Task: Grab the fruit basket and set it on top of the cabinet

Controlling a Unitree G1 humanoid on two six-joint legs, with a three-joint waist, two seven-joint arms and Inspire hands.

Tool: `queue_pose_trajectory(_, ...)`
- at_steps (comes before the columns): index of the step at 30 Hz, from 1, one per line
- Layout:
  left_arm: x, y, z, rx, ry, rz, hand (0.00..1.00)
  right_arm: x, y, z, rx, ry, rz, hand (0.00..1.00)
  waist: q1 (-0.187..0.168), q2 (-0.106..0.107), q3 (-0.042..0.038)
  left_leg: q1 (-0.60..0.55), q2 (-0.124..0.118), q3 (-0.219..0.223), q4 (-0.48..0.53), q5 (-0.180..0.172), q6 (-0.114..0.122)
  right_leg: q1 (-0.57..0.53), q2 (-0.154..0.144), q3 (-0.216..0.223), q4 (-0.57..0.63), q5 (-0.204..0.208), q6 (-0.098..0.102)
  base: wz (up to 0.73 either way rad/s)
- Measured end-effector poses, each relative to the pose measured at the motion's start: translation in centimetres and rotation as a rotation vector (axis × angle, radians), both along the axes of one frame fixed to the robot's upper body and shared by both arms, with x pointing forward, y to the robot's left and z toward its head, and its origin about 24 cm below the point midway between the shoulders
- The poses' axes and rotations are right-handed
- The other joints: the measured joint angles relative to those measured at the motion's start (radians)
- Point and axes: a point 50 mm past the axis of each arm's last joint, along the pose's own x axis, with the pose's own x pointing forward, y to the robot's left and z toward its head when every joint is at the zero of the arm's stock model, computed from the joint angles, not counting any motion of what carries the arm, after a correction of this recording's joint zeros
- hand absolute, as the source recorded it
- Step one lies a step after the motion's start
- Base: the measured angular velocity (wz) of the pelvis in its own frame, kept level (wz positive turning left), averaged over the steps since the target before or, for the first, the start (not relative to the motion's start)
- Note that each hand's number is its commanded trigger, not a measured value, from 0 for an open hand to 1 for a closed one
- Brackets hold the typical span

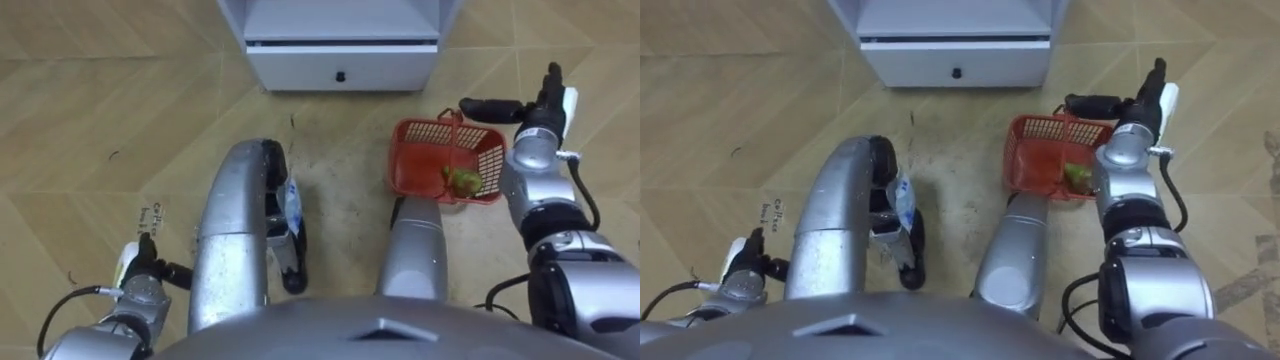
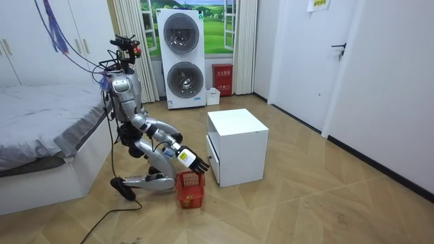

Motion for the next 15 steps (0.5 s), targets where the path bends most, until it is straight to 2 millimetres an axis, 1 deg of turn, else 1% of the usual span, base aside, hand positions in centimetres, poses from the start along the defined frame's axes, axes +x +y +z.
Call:
queue_pose_trajectory(2, -1.3, 0.0, -0.2, -0.004, 0.033, 0.000, 0.00, 0.0, 0.3, -0.1, -0.006, 0.005, 0.019, 0.00, -0.008, -0.005, -0.0063, -0.004, -0.001, -0.010, 0.042, 0.005, -0.011, 0.021, 0.008, 0.006, 0.023, -0.011, -0.004, -0.17)
queue_pose_trajectory(3, -1.8, -0.1, -0.3, -0.012, 0.049, -0.004, 0.00, -0.1, 0.3, -0.1, -0.004, 0.002, 0.016, 0.00, -0.014, -0.008, -0.0085, -0.012, -0.004, -0.016, 0.073, 0.011, -0.022, 0.039, 0.017, 0.006, 0.042, -0.014, -0.005, 0.08)
queue_pose_trajectory(4, -2.1, -0.1, -0.3, -0.021, 0.059, -0.007, 0.00, -0.2, 0.2, -0.1, -0.002, -0.002, 0.011, 0.00, -0.017, -0.011, -0.0083, -0.027, -0.005, -0.023, 0.118, 0.030, -0.038, 0.078, 0.032, 0.006, 0.061, -0.029, -0.005, 0.14)
queue_pose_trajectory(5, -2.3, -0.1, -0.4, -0.024, 0.064, -0.007, 0.00, -0.3, 0.2, -0.1, 0.000, -0.002, 0.010, 0.00, -0.019, -0.018, -0.0062, -0.041, -0.013, -0.024, 0.148, 0.049, -0.040, 0.106, 0.037, 0.006, 0.074, -0.041, -0.007, 0.35)
queue_pose_trajectory(6, -2.4, -0.4, -0.5, -0.040, 0.072, -0.010, 0.00, -0.6, -0.4, -0.1, -0.012, 0.000, 0.005, 0.00, -0.024, -0.027, 0.0008, -0.084, -0.038, -0.013, 0.167, 0.043, -0.044, 0.145, 0.055, 0.008, 0.106, -0.062, -0.004, 0.22)
queue_pose_trajectory(7, -0.9, -2.3, -0.8, -0.104, 0.033, -0.029, 0.00, -0.1, -1.9, 1.0, -0.057, -0.024, 0.004, 0.00, 0.000, 0.029, 0.0131, -0.148, -0.028, 0.024, 0.087, 0.034, -0.021, 0.134, 0.080, 0.003, 0.101, -0.060, 0.012, 0.17)
queue_pose_trajectory(8, -0.8, -2.7, -0.9, -0.123, 0.029, -0.034, 0.00, 0.0, -2.1, 1.2, -0.065, -0.028, 0.003, 0.00, 0.007, 0.036, 0.0134, -0.171, -0.031, 0.046, 0.041, 0.039, -0.019, 0.126, 0.077, 0.007, 0.101, -0.060, 0.015, -0.24)
queue_pose_trajectory(9, -0.3, -2.5, -0.7, -0.133, 0.021, -0.044, 0.00, -0.1, -2.1, 1.1, -0.072, -0.024, 0.006, 0.00, 0.019, 0.027, 0.0054, -0.171, -0.034, 0.051, 0.022, 0.069, -0.007, 0.116, 0.073, 0.030, 0.093, -0.061, 0.015, -0.11)
queue_pose_trajectory(10, 0.0, -1.9, -0.6, -0.117, 0.023, -0.050, 0.00, -0.1, -1.3, 0.7, -0.068, -0.013, 0.039, 0.00, 0.012, 0.015, 0.0034, -0.164, -0.034, 0.049, 0.015, 0.063, 0.001, 0.119, 0.071, 0.018, 0.073, -0.061, 0.016, -0.11)
queue_pose_trajectory(11, 0.3, -1.8, -0.5, -0.110, 0.018, -0.056, 0.00, -0.2, -1.1, 0.6, -0.071, -0.008, 0.053, 0.00, 0.011, 0.012, 0.0032, -0.164, -0.033, 0.044, 0.014, 0.062, 0.001, 0.117, 0.072, 0.015, 0.067, -0.061, 0.016, 0.00)
queue_pose_trajectory(12, 0.7, -1.4, -0.3, -0.098, 0.007, -0.065, 0.00, 0.0, -0.8, 0.6, -0.073, -0.005, 0.077, 0.00, 0.014, 0.004, 0.0022, -0.164, -0.027, 0.043, 0.011, 0.060, -0.001, 0.108, 0.076, 0.018, 0.061, -0.061, 0.016, -0.11)
queue_pose_trajectory(14, 1.0, -1.3, -0.3, -0.095, 0.002, -0.064, 0.00, 0.0, -1.0, 0.6, -0.074, -0.006, 0.076, 0.00, 0.020, 0.007, 0.0033, -0.160, -0.015, 0.044, 0.015, 0.053, -0.001, 0.107, 0.077, 0.021, 0.063, -0.061, 0.015, -0.15)
queue_pose_trajectory(15, 0.9, -1.3, -0.3, -0.096, 0.003, -0.064, 0.00, -0.2, -1.0, 0.4, -0.072, 0.004, 0.075, 0.00, 0.022, 0.010, 0.0039, -0.157, -0.013, 0.044, 0.016, 0.048, -0.007, 0.108, 0.077, 0.023, 0.067, -0.062, 0.015, -0.10)
